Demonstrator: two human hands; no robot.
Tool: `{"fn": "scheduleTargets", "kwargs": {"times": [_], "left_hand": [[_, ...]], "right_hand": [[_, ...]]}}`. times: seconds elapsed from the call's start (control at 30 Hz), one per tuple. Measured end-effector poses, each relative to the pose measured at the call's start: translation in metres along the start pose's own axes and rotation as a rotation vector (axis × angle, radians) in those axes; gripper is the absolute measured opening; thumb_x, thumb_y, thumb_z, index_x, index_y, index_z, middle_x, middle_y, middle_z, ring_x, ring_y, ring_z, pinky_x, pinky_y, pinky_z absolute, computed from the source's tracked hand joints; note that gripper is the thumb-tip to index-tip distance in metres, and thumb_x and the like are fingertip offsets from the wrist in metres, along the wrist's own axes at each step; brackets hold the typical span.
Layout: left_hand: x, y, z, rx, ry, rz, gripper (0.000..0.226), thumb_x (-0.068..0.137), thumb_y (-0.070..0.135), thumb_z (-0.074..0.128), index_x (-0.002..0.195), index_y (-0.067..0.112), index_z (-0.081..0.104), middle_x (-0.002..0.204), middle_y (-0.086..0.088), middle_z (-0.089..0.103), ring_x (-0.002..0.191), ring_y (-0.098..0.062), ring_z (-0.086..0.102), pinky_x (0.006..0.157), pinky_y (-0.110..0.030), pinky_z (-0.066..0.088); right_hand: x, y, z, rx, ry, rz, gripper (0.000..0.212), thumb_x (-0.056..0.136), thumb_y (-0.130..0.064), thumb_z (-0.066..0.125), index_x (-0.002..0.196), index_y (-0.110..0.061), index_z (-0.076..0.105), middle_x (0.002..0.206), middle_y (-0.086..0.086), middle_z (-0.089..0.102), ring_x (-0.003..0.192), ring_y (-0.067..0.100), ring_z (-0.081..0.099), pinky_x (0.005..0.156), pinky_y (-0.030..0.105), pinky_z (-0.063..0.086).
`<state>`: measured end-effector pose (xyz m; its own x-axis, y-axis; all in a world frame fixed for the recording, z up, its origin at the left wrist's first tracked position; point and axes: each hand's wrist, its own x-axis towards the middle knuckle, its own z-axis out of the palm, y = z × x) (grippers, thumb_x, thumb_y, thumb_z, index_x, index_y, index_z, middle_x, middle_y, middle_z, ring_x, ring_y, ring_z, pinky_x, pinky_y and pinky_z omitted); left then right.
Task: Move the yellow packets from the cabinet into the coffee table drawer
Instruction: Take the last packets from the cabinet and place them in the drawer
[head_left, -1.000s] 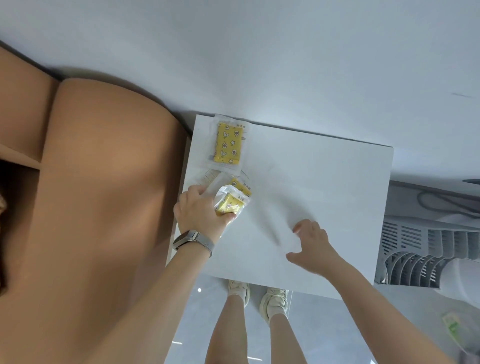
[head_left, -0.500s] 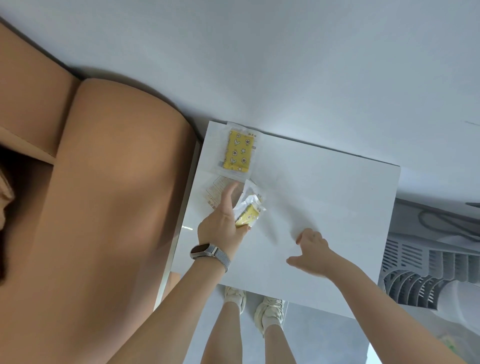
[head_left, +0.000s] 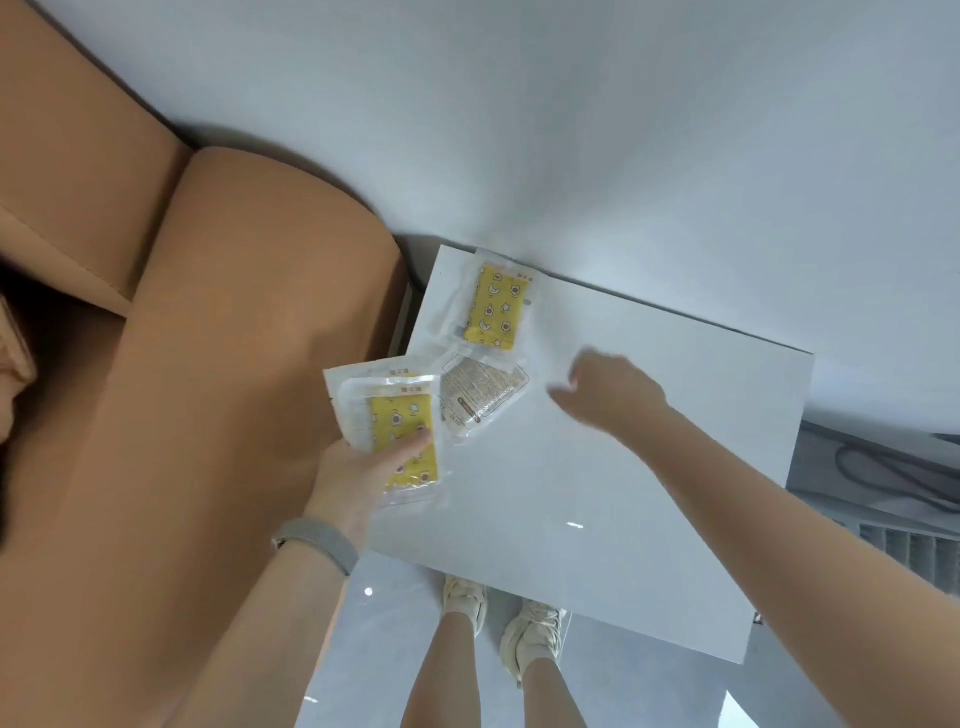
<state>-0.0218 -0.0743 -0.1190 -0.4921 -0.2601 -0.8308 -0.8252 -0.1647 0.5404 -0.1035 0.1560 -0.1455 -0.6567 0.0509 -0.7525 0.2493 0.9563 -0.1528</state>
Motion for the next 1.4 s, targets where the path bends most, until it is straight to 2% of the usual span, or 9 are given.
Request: {"fn": "scheduleTargets", "kwargs": {"times": [0.13,0.37,0.6,0.7,0.83,0.97,1.17,1.3,1.4], "left_hand": [[0.004,0.004,-0.020,-0.053,0.019,-0.061,0.020,0.075,0.013,0.081,0.092,0.018,0.073,0.080,0.002,0.077,0.067,-0.011,0.073,0.051,-0.023,0.054],[0.008,0.003,-0.034,0.016,0.023,-0.006,0.020,0.075,0.011,0.081,0.090,0.020,0.073,0.082,0.005,0.077,0.076,-0.011,0.073,0.063,-0.024,0.059],[0.009,0.000,-0.033,0.003,0.025,-0.028,0.019,0.074,0.014,0.082,0.090,0.021,0.073,0.084,0.004,0.076,0.078,-0.011,0.072,0.067,-0.023,0.057],[0.010,-0.001,-0.029,0.127,0.017,0.045,0.017,0.071,0.015,0.085,0.084,0.018,0.075,0.082,0.001,0.076,0.079,-0.019,0.072,0.070,-0.028,0.058],[0.017,0.006,-0.010,0.449,-0.005,0.246,0.037,0.049,0.047,0.079,0.078,0.027,0.066,0.094,-0.005,0.073,0.090,-0.022,0.069,0.085,-0.042,0.055],[0.023,0.010,0.024,0.779,-0.078,0.515,0.048,0.068,0.036,0.082,0.110,0.017,0.067,0.126,0.011,0.053,0.125,-0.012,0.042,0.104,-0.015,0.027],[0.044,0.015,0.069,1.177,-0.069,0.450,0.062,0.079,0.046,0.069,0.136,0.027,0.051,0.157,0.008,0.023,0.142,-0.019,0.021,0.108,-0.034,0.031],[0.047,0.010,0.080,1.240,0.001,0.439,0.037,0.076,0.046,0.070,0.106,0.027,0.060,0.136,0.006,0.037,0.116,-0.016,0.048,0.085,-0.033,0.035],[0.045,0.010,0.083,1.222,-0.045,0.397,0.034,0.075,0.048,0.070,0.072,0.019,0.053,0.082,0.003,0.055,0.084,-0.021,0.058,0.072,-0.031,0.035]], "right_hand": [[0.021,-0.066,-0.004,0.477,0.472,-0.027,0.057,0.090,-0.055,0.057,0.127,-0.015,0.043,0.122,0.001,0.053,0.116,0.023,0.046,0.080,0.034,0.042],[0.052,-0.112,0.023,0.415,0.462,0.302,0.099,0.080,-0.057,0.068,0.151,-0.017,0.012,0.142,0.010,0.026,0.116,0.028,0.040,0.090,0.035,0.041],[0.052,-0.109,0.015,0.681,0.440,0.241,0.104,0.077,-0.023,0.081,0.149,-0.023,0.006,0.115,0.007,0.052,0.109,0.031,0.054,0.093,0.039,0.046],[0.046,-0.103,0.009,0.930,0.457,0.262,0.097,0.077,-0.015,0.080,0.146,-0.019,0.012,0.084,-0.007,0.046,0.082,0.020,0.056,0.077,0.029,0.045],[0.027,-0.079,0.010,1.338,0.585,0.335,0.059,0.074,-0.025,0.084,0.122,-0.010,0.054,0.096,-0.004,0.063,0.085,0.014,0.064,0.084,0.029,0.055],[-0.009,-0.039,0.031,1.477,0.721,0.404,0.036,0.079,-0.026,0.081,0.107,-0.014,0.062,0.091,-0.010,0.066,0.081,0.006,0.066,0.076,0.022,0.057],[-0.040,0.003,0.052,1.569,0.604,0.455,0.020,0.081,-0.023,0.079,0.089,-0.027,0.062,0.087,-0.013,0.067,0.080,0.003,0.067,0.073,0.024,0.053],[-0.040,0.014,0.049,1.596,0.512,0.446,0.023,0.080,-0.022,0.080,0.097,-0.020,0.065,0.093,-0.007,0.070,0.091,0.015,0.070,0.080,0.034,0.058],[-0.043,0.021,0.043,1.658,0.460,0.399,0.013,0.084,-0.020,0.077,0.090,-0.022,0.066,0.091,-0.006,0.071,0.092,0.019,0.071,0.082,0.037,0.058]]}}
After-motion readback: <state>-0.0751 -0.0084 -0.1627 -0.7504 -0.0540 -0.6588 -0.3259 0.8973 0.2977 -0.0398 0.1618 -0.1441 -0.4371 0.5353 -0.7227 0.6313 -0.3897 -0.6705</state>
